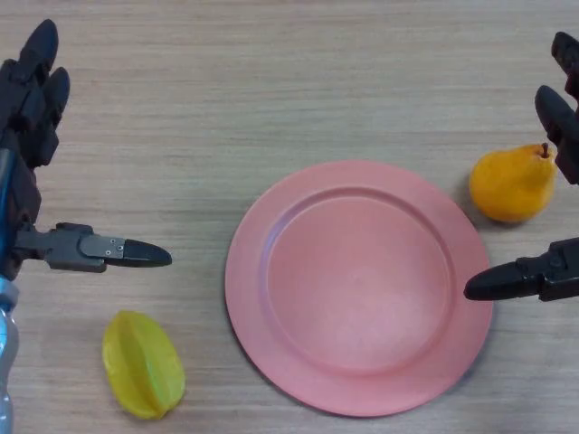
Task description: Pick up the yellow starfruit and place it on the plate
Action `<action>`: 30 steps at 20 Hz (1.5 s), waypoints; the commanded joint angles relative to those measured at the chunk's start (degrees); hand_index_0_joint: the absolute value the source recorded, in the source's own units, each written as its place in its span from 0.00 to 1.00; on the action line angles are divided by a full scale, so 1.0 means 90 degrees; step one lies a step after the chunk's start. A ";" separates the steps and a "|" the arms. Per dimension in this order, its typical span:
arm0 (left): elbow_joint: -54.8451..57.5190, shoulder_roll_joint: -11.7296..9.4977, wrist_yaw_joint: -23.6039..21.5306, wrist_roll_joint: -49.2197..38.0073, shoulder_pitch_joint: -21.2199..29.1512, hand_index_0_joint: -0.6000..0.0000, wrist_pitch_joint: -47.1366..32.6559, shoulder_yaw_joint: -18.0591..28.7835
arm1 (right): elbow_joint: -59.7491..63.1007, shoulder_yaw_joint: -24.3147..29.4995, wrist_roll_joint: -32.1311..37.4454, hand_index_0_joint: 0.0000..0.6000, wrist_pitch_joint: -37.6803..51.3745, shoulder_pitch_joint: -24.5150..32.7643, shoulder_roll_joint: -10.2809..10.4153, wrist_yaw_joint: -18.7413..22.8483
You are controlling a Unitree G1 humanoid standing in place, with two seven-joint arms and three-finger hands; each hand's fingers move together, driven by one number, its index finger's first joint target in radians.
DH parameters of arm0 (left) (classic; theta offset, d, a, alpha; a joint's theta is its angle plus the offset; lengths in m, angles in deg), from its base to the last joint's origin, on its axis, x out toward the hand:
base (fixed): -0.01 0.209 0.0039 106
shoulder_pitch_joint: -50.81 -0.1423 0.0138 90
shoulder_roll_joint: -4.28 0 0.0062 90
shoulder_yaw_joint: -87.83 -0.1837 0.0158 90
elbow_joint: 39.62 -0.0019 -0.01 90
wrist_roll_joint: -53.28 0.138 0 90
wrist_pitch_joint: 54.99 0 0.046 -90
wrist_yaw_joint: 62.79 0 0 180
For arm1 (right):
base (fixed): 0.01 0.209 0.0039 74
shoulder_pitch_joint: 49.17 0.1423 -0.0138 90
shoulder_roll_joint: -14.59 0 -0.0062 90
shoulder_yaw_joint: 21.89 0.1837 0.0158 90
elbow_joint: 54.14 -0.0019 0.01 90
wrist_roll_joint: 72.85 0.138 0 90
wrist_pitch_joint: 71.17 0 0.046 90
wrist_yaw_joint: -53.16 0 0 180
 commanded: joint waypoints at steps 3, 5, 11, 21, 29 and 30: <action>0.0210 -0.0298 -0.0345 0.0128 0.0293 1.00 -0.1067 0.0192 | -0.0274 0.0382 -0.0180 0.00 0.0919 0.0228 -0.0261 -0.0035; 0.0220 -0.0288 -0.0333 0.0155 0.0325 1.00 -0.1075 0.0145 | -0.0246 0.0387 -0.0181 0.00 0.0948 0.0236 -0.0268 -0.0020; 0.1787 -0.0048 0.0694 -0.0105 -0.0577 1.00 0.0611 0.0237 | 0.0002 0.0327 -0.0194 0.00 0.1109 0.0241 -0.0242 0.0042; 0.1820 0.0714 0.1119 0.1222 -0.2232 1.00 -0.0532 0.0617 | 0.0542 -0.0229 -0.0216 0.00 0.1200 0.0549 -0.0114 0.0062; 0.0167 0.0797 0.0575 0.2056 -0.2577 1.00 -0.2340 0.0896 | 0.0832 -0.0467 -0.0134 0.00 0.1435 0.0721 0.0017 0.0249; 0.0085 0.0790 0.0511 0.2108 -0.2569 1.00 -0.2386 0.0890 | 0.0818 -0.0467 -0.0124 0.00 0.1415 0.0724 0.0019 0.0257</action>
